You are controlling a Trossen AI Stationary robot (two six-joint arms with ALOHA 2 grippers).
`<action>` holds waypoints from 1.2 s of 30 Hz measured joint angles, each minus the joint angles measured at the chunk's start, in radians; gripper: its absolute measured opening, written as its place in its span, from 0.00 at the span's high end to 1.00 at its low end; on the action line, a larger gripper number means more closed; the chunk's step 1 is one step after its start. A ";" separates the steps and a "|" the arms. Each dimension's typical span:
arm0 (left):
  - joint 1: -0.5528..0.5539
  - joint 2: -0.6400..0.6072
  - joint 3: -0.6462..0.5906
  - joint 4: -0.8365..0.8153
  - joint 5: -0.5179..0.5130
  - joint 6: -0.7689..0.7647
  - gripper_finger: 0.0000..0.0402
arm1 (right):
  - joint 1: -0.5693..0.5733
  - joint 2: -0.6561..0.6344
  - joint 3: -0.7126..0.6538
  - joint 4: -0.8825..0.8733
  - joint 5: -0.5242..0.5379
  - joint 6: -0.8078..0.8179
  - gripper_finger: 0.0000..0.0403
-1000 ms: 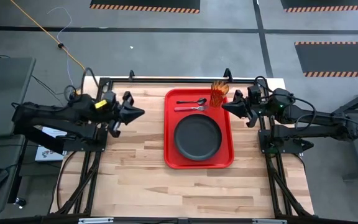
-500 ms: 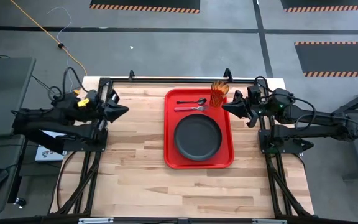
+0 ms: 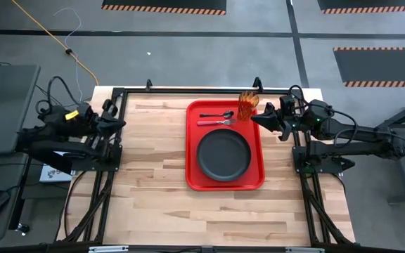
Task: Pick and place plate/cup/fork/spoon on tray
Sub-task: Return to Home Position
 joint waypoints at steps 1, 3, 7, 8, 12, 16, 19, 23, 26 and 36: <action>0.000 -0.015 -0.006 0.005 0.002 0.002 1.00 | 0.000 0.000 0.000 0.000 0.000 0.004 1.00; 0.000 -0.051 -0.034 0.007 0.002 0.002 1.00 | 0.000 0.000 0.000 0.000 0.000 0.030 1.00; 0.000 -0.126 -0.127 0.064 0.004 -0.016 1.00 | 0.000 0.000 0.000 0.000 0.000 0.052 1.00; 0.000 -0.146 -0.154 0.086 0.004 -0.017 1.00 | 0.000 0.000 0.000 0.000 0.000 0.052 1.00; 0.000 -0.207 -0.257 0.188 0.004 -0.010 1.00 | 0.000 0.000 0.000 -0.011 0.003 0.046 1.00; 0.000 -0.203 -0.324 0.267 0.005 -0.004 1.00 | 0.000 0.000 0.000 -0.030 0.003 0.044 1.00; 0.000 -0.207 -0.377 0.275 0.001 -0.027 1.00 | 0.000 0.001 0.000 -0.055 0.003 0.044 1.00; 0.000 -0.207 -0.437 0.372 0.013 -0.070 1.00 | 0.000 0.001 0.000 -0.066 0.003 0.044 1.00; 0.000 -0.206 -0.501 0.438 0.012 -0.091 1.00 | 0.000 0.000 0.000 -0.066 0.003 0.051 1.00; 0.000 -0.207 -0.593 0.463 -0.047 -0.088 1.00 | 0.000 0.000 0.000 -0.066 -0.001 0.052 1.00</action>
